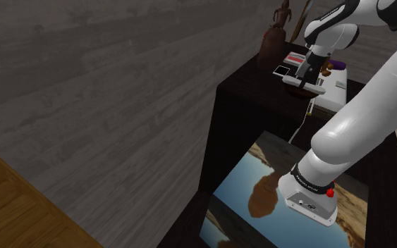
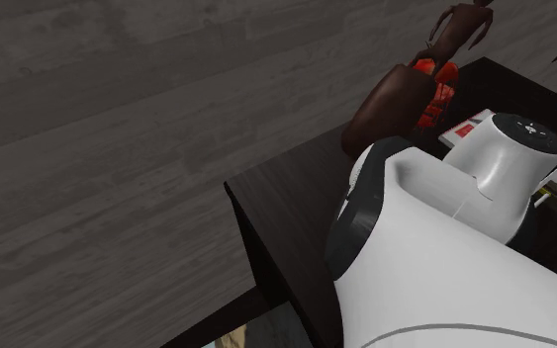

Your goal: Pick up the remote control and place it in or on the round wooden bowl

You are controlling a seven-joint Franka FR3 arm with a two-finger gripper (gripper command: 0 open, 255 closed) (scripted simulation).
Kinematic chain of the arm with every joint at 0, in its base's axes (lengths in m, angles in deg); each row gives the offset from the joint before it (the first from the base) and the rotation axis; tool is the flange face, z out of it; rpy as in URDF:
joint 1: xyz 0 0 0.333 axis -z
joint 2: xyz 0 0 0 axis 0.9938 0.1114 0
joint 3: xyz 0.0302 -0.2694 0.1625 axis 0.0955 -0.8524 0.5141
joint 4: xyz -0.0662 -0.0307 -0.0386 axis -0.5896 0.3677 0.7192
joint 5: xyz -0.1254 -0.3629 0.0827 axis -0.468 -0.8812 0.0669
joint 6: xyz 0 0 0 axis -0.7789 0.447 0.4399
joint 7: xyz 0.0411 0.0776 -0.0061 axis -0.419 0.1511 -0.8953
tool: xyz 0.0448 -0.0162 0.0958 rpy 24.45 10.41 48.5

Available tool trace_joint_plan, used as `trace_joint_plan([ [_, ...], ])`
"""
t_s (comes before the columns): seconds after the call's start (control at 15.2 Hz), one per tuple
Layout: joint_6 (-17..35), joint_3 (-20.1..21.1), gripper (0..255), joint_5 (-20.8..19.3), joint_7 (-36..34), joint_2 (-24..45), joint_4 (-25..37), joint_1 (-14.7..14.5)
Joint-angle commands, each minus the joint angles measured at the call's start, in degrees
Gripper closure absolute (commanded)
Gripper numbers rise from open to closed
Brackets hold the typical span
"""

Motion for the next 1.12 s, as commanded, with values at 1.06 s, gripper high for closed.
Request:
trace_joint_plan([
  [1.06,-7.29,0.62,0,-3.21,-2.42,-4.07,4.15,-0.08],
])
